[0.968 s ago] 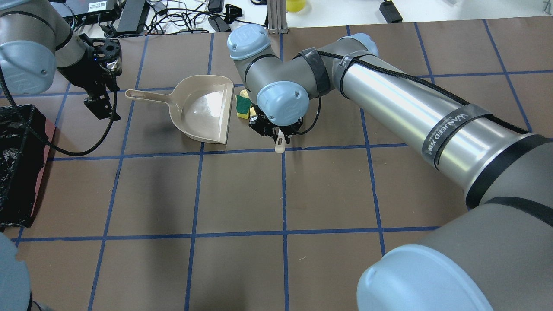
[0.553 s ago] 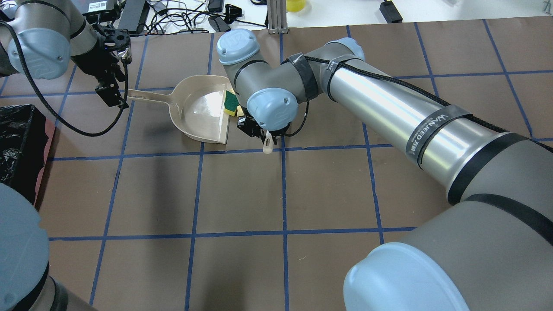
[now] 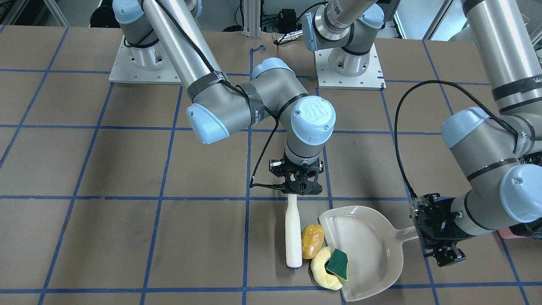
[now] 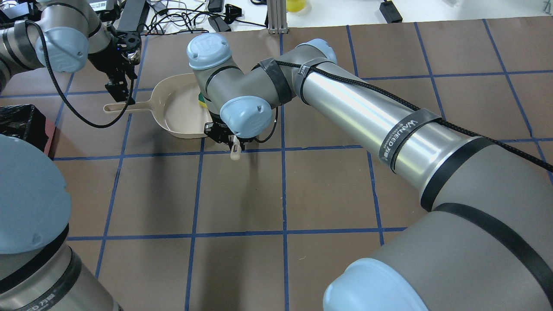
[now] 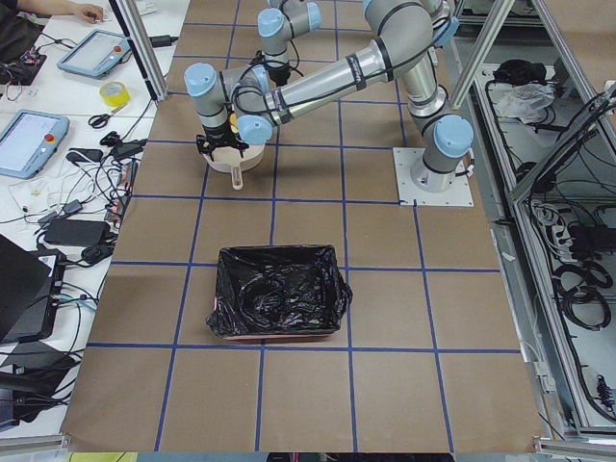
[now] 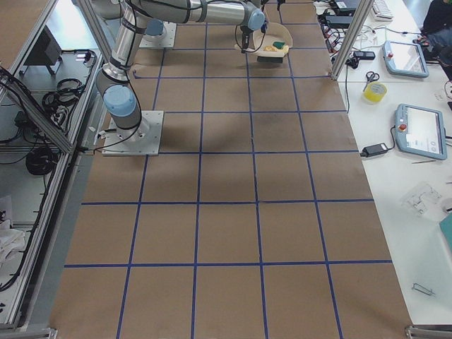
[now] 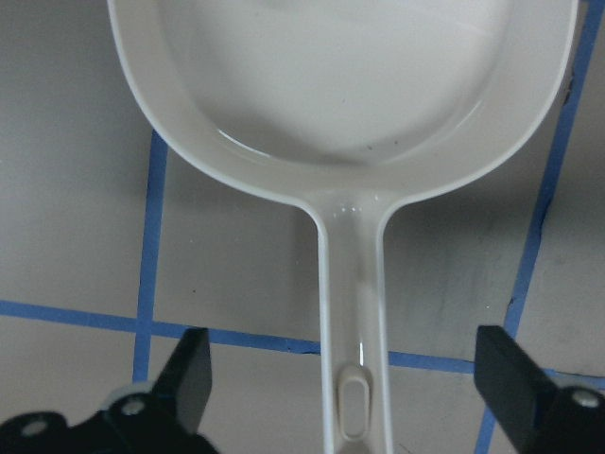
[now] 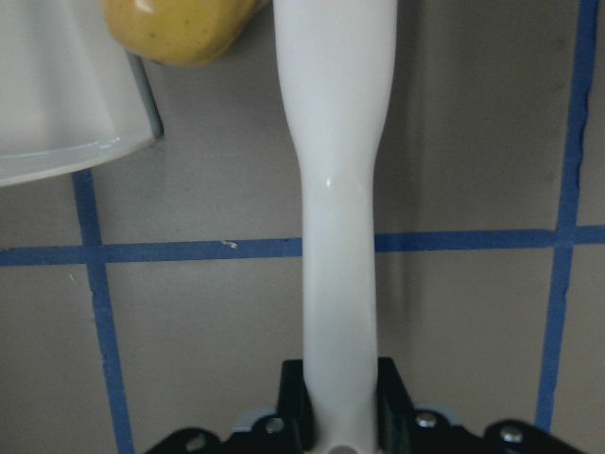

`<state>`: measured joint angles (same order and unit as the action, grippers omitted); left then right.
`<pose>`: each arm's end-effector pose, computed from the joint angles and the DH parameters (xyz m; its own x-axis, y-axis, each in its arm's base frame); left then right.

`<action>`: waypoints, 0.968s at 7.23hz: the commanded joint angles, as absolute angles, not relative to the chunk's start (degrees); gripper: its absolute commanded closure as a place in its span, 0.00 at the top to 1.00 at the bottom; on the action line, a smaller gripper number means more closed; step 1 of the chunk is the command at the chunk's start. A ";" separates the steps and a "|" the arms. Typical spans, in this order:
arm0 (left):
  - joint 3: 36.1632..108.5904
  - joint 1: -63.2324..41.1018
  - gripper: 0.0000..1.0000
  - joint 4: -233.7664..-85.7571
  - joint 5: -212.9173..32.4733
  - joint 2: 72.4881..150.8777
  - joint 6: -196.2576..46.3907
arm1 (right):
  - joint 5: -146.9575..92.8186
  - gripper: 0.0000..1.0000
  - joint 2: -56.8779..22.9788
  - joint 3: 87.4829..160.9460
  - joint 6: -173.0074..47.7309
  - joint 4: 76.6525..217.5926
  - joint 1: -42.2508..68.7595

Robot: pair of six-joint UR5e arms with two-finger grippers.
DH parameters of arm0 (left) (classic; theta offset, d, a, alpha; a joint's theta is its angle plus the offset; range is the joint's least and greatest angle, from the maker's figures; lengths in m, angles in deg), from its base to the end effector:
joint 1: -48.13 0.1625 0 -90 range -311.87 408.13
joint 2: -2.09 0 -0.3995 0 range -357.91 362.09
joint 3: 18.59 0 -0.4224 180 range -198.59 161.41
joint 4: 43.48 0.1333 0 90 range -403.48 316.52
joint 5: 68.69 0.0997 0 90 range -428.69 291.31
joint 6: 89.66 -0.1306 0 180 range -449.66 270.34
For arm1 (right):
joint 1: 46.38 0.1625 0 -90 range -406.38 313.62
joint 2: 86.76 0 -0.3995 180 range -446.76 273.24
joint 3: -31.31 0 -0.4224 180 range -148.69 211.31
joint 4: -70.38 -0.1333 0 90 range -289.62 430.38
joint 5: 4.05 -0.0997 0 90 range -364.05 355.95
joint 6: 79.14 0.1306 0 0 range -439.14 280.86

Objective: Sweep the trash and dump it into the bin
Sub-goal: 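Sweep the sponge and apple slice into the dustpan with the right gripper's brush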

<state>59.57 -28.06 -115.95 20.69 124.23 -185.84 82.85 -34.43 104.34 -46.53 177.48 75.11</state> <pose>0.0367 -0.7138 0.2190 -0.1325 0.9901 0.0469 0.9909 0.1334 -0.0159 0.5013 -0.5497 0.1930 -0.9997 0.0217 -0.0116 0.0207 0.9964 0.0820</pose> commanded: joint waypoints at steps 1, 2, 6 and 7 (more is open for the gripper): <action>59.45 -28.95 0.99 -115.90 20.70 124.78 -185.82 | 82.00 0.00 -35.43 102.94 -46.44 180.05 75.53; 59.37 -28.95 0.99 -115.90 20.70 124.96 -186.08 | 81.48 0.00 -35.52 102.16 -46.36 180.06 75.53; 59.27 -28.25 0.99 -115.20 22.53 125.75 -185.99 | 80.42 0.00 -35.52 100.92 -45.04 180.41 75.53; 59.45 -28.16 0.99 -115.29 22.63 125.84 -185.99 | 79.28 0.00 -35.52 99.70 -43.82 180.59 75.53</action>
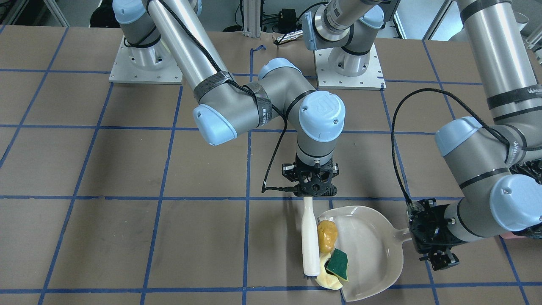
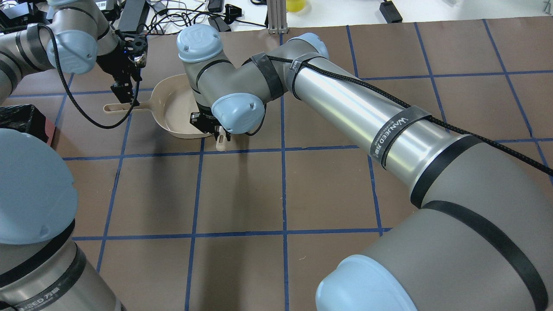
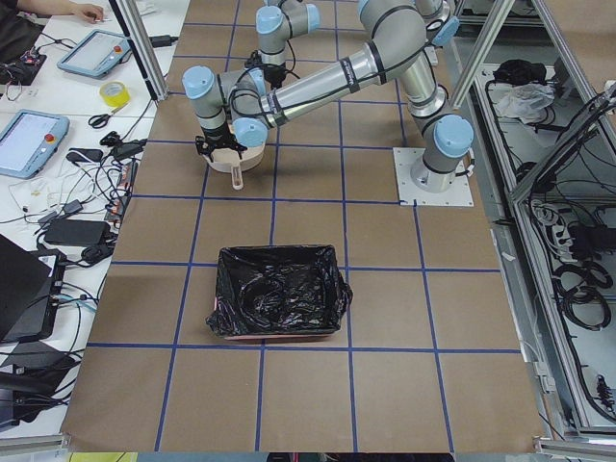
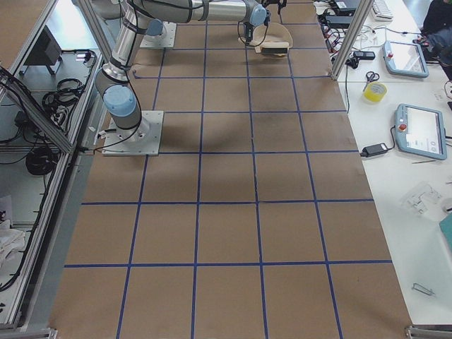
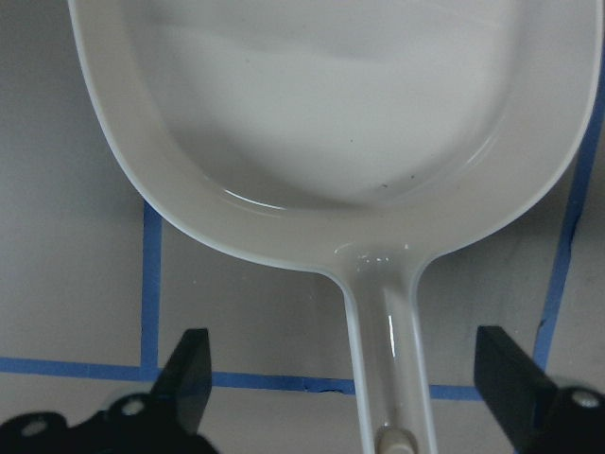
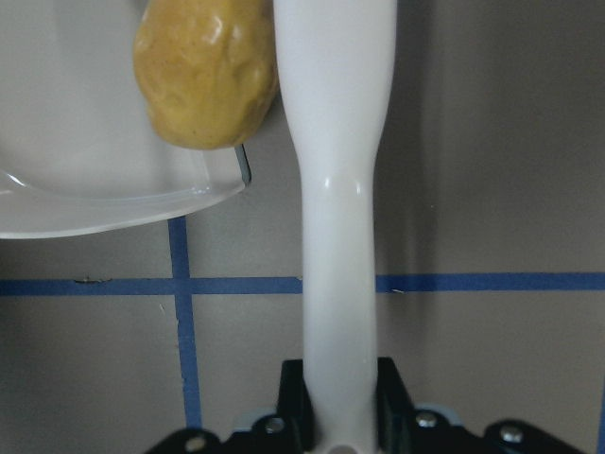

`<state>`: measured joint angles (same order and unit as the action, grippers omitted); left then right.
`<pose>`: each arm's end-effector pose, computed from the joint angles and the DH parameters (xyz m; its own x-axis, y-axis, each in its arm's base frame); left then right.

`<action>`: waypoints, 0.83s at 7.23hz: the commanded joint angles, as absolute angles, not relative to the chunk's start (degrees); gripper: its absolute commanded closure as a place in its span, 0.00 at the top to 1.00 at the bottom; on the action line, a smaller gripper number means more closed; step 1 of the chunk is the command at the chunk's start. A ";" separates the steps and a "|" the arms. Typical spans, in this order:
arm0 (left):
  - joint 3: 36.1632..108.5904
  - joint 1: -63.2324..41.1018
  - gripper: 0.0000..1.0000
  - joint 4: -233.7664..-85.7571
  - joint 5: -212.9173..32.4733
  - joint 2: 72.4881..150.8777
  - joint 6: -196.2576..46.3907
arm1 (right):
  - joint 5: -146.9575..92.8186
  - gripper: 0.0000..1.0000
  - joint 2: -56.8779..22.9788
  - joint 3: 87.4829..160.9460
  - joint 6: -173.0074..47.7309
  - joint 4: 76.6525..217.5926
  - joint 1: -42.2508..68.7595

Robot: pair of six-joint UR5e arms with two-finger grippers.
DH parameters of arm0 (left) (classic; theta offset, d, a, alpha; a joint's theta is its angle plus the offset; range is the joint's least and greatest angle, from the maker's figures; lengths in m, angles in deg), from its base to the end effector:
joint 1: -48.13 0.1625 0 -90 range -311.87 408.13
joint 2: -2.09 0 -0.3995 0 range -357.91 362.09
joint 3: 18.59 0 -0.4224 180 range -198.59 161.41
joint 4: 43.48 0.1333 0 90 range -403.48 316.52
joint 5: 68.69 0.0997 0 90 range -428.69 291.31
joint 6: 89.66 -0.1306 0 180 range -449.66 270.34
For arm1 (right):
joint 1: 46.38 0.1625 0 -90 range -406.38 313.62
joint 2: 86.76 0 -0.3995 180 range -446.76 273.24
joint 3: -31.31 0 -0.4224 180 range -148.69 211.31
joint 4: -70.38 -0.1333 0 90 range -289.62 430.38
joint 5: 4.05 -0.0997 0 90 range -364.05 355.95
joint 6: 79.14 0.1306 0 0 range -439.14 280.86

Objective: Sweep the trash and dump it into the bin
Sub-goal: 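Sweep the sponge and apple slice into the dustpan with the right gripper's brush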

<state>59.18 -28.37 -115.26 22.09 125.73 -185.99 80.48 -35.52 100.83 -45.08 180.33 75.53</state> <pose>0.0371 -0.7180 0.2050 -0.1244 0.9906 0.0568 0.9922 0.1242 0.0074 0.5226 -0.5636 0.2145 -0.9948 0.0374 -0.0953 0.0347 0.9990 0.0292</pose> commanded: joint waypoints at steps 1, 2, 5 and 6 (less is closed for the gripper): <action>59.45 -27.98 0.99 -115.38 22.72 125.93 -185.91 | 77.79 0.00 -35.52 98.90 -39.72 181.03 75.53; 59.72 -27.98 0.99 -115.38 22.80 126.10 -185.64 | 74.65 0.00 -35.52 98.55 -34.54 184.16 75.53; 59.98 -27.55 0.99 -115.55 22.63 127.24 -184.41 | 71.46 0.00 -35.43 97.75 -28.26 187.79 75.53; 60.07 -25.89 0.99 -115.81 22.63 127.59 -184.85 | 70.67 0.00 -35.52 97.67 -27.73 188.23 75.53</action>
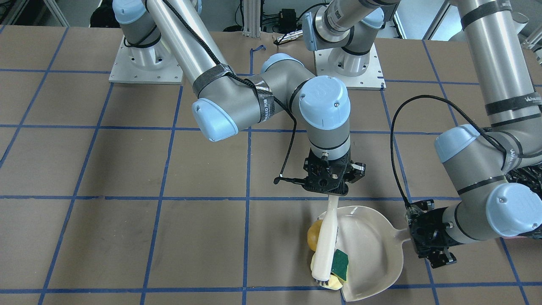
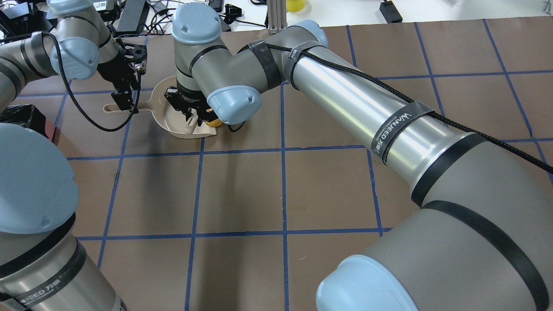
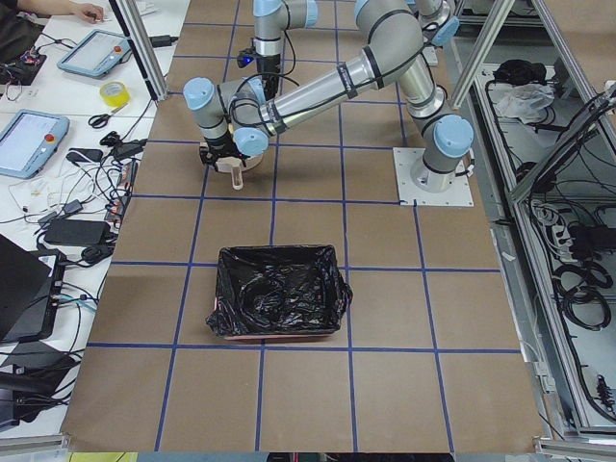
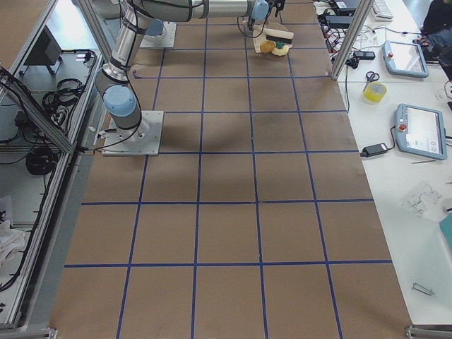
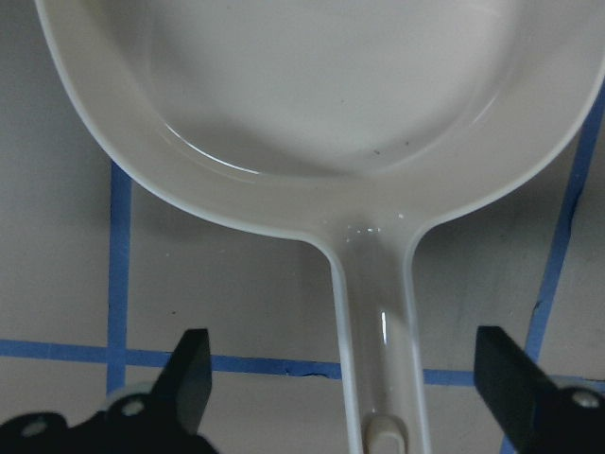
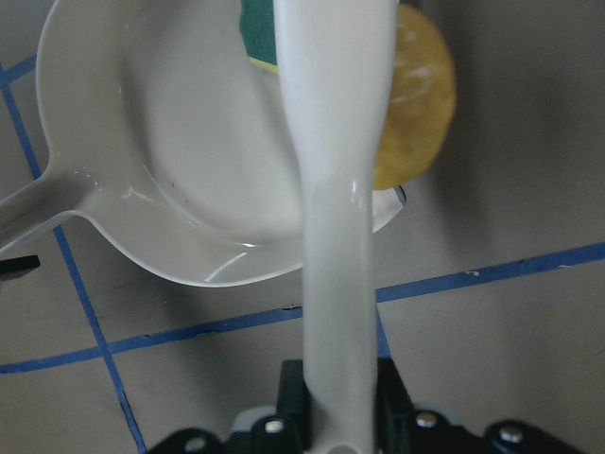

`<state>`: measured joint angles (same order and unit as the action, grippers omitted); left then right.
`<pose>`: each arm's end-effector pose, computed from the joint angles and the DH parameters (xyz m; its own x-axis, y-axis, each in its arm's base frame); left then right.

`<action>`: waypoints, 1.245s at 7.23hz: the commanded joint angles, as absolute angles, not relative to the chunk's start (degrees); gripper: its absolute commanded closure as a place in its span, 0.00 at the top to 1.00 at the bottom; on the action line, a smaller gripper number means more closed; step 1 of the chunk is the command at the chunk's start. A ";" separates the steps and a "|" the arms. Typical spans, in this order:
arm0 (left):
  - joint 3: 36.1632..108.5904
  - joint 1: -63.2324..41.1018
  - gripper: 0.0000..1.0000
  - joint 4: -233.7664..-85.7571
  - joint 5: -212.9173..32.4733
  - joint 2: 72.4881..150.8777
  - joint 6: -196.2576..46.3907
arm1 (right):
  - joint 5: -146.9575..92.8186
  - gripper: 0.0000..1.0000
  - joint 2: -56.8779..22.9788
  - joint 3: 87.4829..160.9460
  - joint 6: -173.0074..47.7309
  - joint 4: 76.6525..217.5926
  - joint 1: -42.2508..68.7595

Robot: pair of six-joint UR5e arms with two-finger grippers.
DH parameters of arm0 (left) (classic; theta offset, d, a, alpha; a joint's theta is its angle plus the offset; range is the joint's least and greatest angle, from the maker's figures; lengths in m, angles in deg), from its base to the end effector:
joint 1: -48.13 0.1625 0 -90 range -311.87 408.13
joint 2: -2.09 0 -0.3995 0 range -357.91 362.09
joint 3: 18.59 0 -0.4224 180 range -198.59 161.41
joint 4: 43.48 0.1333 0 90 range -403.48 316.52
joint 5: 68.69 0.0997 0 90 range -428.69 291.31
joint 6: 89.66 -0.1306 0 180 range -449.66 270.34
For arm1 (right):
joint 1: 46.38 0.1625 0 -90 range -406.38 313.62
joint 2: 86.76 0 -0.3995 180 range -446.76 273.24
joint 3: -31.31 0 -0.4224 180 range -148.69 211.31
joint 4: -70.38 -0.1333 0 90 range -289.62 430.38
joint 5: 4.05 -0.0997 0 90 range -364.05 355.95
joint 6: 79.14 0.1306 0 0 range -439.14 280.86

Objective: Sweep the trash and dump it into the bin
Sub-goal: 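Pull the brush back with the right gripper toward the yellow potato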

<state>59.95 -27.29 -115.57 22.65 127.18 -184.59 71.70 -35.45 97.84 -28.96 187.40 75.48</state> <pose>0.0509 -0.7130 0.1802 -0.1664 0.9808 0.1013 0.9861 0.1657 0.0146 0.5527 -0.5758 0.2599 -0.9070 0.2836 -0.3114 0.2810 0.9582 0.0541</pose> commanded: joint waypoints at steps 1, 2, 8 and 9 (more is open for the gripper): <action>59.98 -24.39 0.99 -115.82 22.28 128.29 -185.02 | 71.62 0.00 -35.43 97.75 -29.64 187.37 75.35; 59.98 -24.12 0.99 -115.90 22.02 128.39 -184.94 | 75.72 0.00 -34.99 97.75 -33.14 182.83 74.66; 60.51 -25.17 0.87 -116.17 21.84 128.21 -183.79 | 89.56 0.00 -34.11 98.37 -49.92 169.43 66.93; 60.42 -25.17 0.78 -116.08 21.84 128.30 -184.14 | 89.90 0.00 -34.28 98.45 -51.09 169.60 65.78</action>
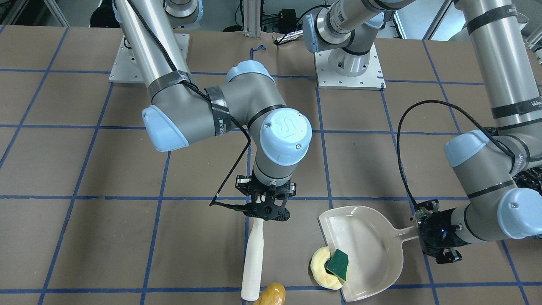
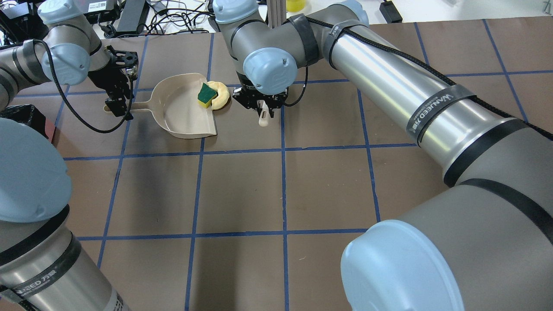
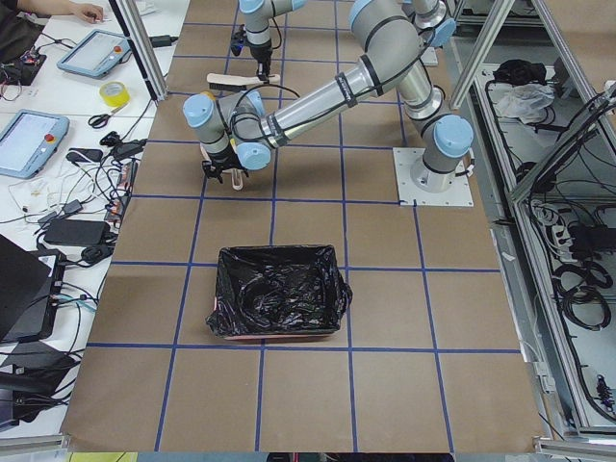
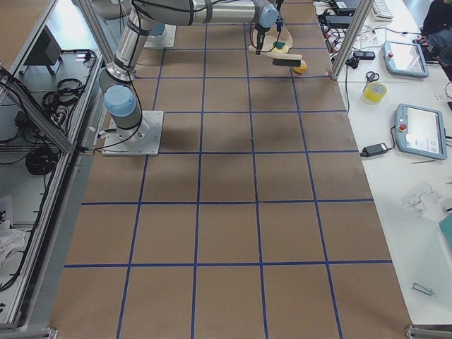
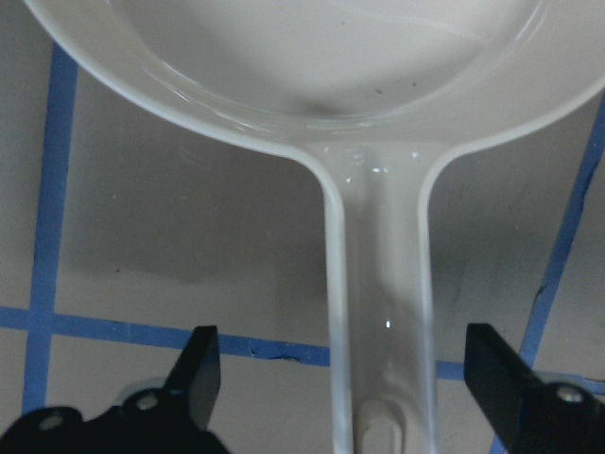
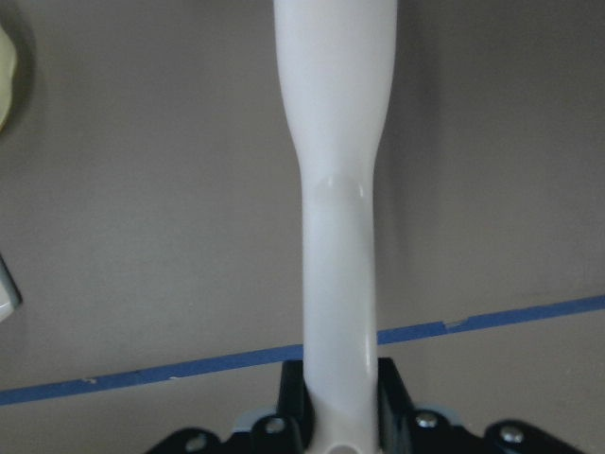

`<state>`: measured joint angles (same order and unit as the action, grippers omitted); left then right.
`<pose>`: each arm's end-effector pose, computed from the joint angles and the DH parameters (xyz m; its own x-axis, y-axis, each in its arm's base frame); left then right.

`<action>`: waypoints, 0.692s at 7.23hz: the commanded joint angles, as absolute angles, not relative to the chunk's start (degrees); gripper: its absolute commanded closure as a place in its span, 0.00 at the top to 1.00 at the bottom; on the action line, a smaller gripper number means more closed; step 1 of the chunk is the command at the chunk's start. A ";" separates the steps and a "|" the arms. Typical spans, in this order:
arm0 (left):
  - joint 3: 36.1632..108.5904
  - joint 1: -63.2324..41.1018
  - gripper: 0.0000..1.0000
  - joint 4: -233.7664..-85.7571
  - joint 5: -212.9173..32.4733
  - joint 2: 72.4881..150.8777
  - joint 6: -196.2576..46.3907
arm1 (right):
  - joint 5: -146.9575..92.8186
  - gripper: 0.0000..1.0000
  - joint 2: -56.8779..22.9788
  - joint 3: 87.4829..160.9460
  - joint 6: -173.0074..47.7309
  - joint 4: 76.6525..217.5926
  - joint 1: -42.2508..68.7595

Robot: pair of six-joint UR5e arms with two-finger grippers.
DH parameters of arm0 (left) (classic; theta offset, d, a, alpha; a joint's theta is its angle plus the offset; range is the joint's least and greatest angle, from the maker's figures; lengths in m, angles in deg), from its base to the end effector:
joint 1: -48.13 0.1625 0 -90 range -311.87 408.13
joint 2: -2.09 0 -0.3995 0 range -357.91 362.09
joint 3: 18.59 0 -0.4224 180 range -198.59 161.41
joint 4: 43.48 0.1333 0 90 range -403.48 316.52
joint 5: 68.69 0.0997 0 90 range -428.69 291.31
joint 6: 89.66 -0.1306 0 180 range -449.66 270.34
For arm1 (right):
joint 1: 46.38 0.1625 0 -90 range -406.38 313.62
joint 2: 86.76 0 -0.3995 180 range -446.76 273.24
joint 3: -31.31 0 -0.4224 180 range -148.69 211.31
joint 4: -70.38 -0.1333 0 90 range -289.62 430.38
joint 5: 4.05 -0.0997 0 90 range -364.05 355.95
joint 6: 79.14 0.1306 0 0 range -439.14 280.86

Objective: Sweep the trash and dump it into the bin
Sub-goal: 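Pull the brush back with the right gripper toward the yellow potato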

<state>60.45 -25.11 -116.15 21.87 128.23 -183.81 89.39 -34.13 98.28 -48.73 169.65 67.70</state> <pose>0.0751 -0.7072 0.1624 -0.2156 0.9668 0.1369 0.9760 0.2177 -0.0002 0.4163 -0.6240 0.2367 -0.9898 0.1049 0.0963 0.1097 0.9929 0.0460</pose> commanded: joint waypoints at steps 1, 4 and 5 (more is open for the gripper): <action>60.42 -25.34 0.65 -116.08 21.84 128.21 -184.15 | 94.17 0.00 -34.29 98.46 -53.63 169.60 64.03; 60.33 -25.96 0.44 -116.17 22.01 128.04 -184.23 | 95.44 0.00 -36.21 98.19 -66.08 172.75 59.71; 60.33 -26.48 0.44 -116.08 22.01 127.86 -183.97 | 97.62 0.00 -37.18 97.58 -70.92 174.16 59.71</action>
